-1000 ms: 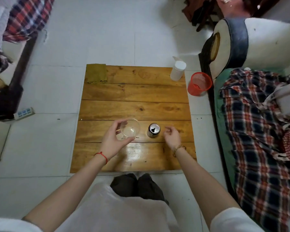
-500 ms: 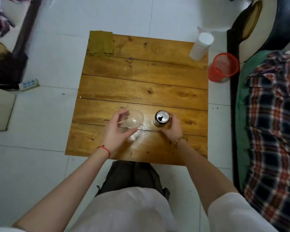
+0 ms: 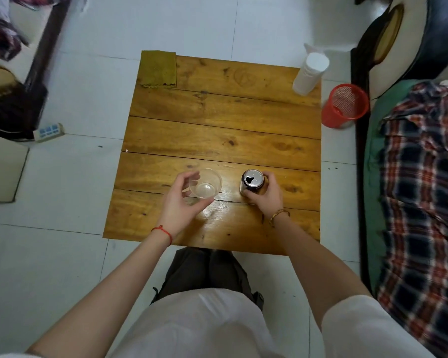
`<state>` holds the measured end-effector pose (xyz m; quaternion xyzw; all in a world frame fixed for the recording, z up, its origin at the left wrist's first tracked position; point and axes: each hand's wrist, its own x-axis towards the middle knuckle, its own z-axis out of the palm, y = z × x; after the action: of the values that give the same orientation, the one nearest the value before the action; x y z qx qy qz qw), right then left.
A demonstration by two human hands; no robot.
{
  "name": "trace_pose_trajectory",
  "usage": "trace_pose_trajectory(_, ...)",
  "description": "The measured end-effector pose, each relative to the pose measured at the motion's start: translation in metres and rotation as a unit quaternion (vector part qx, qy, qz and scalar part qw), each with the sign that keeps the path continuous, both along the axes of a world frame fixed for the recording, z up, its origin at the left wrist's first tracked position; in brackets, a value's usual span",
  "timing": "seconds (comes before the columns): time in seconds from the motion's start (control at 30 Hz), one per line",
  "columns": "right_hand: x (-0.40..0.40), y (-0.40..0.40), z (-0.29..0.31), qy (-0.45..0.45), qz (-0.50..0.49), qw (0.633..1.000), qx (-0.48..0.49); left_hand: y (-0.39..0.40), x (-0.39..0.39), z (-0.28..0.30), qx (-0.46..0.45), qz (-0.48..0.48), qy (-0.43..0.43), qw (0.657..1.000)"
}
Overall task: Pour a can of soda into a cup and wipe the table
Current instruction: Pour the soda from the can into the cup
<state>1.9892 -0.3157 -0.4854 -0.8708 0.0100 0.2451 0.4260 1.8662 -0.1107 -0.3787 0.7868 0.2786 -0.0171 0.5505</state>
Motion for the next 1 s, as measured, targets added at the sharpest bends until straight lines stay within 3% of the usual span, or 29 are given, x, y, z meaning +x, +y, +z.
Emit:
trace_pose_trajectory(0.2,-0.003,-0.008,0.073,-0.02,-0.033,0.996,0.08,0.006,0.006,0.041,0.013,-0.025,-0.02,0.999)
trace_pose_trajectory(0.37,0.005,-0.01,0.164,-0.104,-0.008,0.988,0.113,0.015,0.027,0.095,0.007,-0.055,-0.054,0.997)
trace_pose_trajectory(0.8,0.034,-0.008,0.366,-0.304,0.076,0.944,0.1,0.04,0.091,0.222,0.055,-0.175,-0.133,0.974)
trace_pose_trajectory(1.0,0.045,-0.002,0.429,-0.364,0.141,0.92,0.026,0.045,0.106,0.259,0.064,-0.182,-0.154,0.969)
